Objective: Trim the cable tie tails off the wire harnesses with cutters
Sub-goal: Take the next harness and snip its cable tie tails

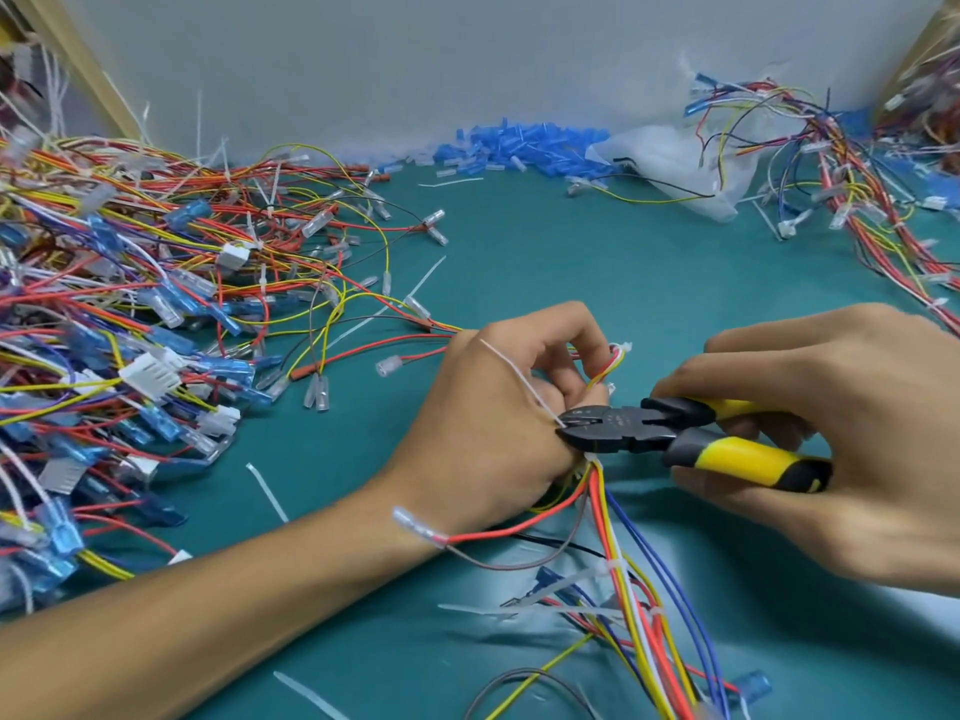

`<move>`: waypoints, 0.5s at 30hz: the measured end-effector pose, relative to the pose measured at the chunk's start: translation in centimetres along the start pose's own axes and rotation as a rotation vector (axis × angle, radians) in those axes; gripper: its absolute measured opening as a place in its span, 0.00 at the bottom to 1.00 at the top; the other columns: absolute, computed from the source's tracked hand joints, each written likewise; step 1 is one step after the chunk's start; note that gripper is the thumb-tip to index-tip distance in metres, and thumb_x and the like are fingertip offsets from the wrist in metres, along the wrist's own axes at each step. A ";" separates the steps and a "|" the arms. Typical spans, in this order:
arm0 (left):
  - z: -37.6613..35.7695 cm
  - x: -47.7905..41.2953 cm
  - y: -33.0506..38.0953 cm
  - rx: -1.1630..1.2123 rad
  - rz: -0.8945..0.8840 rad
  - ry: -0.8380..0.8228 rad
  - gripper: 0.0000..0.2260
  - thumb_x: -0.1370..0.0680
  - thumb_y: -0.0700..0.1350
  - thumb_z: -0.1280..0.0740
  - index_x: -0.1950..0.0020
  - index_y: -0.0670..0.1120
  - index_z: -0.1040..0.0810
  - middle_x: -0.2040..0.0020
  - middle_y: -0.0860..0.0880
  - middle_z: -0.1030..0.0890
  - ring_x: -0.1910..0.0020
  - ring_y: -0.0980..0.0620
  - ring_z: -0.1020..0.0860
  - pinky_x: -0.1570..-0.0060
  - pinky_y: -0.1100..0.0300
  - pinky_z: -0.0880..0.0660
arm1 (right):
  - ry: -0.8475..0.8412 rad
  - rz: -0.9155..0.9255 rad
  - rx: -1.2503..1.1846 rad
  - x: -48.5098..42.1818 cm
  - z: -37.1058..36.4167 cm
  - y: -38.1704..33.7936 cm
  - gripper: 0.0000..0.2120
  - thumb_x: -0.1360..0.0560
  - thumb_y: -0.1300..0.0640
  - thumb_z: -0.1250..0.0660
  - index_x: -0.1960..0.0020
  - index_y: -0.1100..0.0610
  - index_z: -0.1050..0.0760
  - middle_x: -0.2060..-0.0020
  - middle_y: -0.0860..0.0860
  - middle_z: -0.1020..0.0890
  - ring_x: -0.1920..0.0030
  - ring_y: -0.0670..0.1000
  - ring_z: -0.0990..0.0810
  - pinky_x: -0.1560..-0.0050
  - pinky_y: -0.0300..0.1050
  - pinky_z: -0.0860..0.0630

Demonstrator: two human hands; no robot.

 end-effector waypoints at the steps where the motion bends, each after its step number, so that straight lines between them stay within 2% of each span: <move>1: 0.0 0.0 0.0 0.001 -0.002 0.001 0.07 0.24 0.36 0.26 0.56 0.45 0.21 0.67 0.43 0.23 0.76 0.41 0.31 0.73 0.65 0.35 | 0.002 0.002 -0.005 0.0 0.0 0.0 0.10 0.28 0.39 0.33 0.52 0.42 0.22 0.63 0.43 0.26 0.68 0.48 0.26 0.72 0.47 0.26; 5: 0.0 0.0 -0.3 0.053 0.024 0.006 0.07 0.23 0.35 0.27 0.56 0.45 0.21 0.67 0.42 0.23 0.77 0.40 0.30 0.73 0.64 0.34 | 0.021 0.004 -0.019 0.0 0.1 0.1 0.09 0.28 0.40 0.32 0.55 0.45 0.22 0.66 0.47 0.24 0.69 0.50 0.27 0.73 0.47 0.28; 7: 0.0 -0.1 -0.6 0.100 0.050 0.012 0.07 0.23 0.35 0.27 0.55 0.45 0.21 0.67 0.43 0.23 0.77 0.45 0.29 0.72 0.64 0.33 | 0.037 0.015 -0.032 0.0 0.1 0.1 0.08 0.28 0.41 0.31 0.56 0.44 0.21 0.67 0.48 0.24 0.70 0.51 0.27 0.74 0.47 0.28; 10: 0.2 -0.4 -0.5 0.177 0.068 0.062 0.06 0.22 0.42 0.27 0.53 0.46 0.23 0.69 0.46 0.21 0.76 0.50 0.27 0.71 0.61 0.31 | 0.086 0.018 -0.074 -0.1 0.3 0.3 0.08 0.30 0.42 0.30 0.57 0.46 0.21 0.70 0.52 0.26 0.70 0.53 0.30 0.75 0.49 0.31; 11: 0.4 -0.4 -0.3 0.261 0.079 0.082 0.07 0.22 0.45 0.28 0.52 0.46 0.25 0.68 0.45 0.21 0.78 0.50 0.28 0.73 0.60 0.31 | 0.112 0.006 -0.105 -0.2 0.5 0.6 0.08 0.30 0.44 0.29 0.58 0.48 0.21 0.71 0.53 0.27 0.70 0.54 0.31 0.74 0.46 0.33; 13: 0.7 -0.4 -0.1 0.452 0.097 0.084 0.06 0.22 0.48 0.32 0.50 0.50 0.28 0.64 0.45 0.21 0.80 0.49 0.27 0.81 0.57 0.34 | 0.170 -0.037 -0.150 -0.2 0.8 1.4 0.09 0.31 0.46 0.26 0.58 0.50 0.20 0.73 0.54 0.29 0.70 0.55 0.33 0.72 0.47 0.35; 15: 0.7 -0.7 0.5 0.512 0.093 0.051 0.03 0.22 0.51 0.33 0.51 0.55 0.27 0.55 0.44 0.21 0.76 0.47 0.23 0.81 0.57 0.34 | 0.231 -0.081 -0.154 -0.2 1.1 2.3 0.09 0.31 0.46 0.26 0.58 0.51 0.20 0.74 0.55 0.30 0.69 0.56 0.33 0.71 0.47 0.34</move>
Point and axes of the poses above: each hand's wrist, its own x-axis away from the middle knuckle, its own z-axis out of the back of the hand, y = z × x, the point moved 9 cm from there along -x, towards the middle knuckle
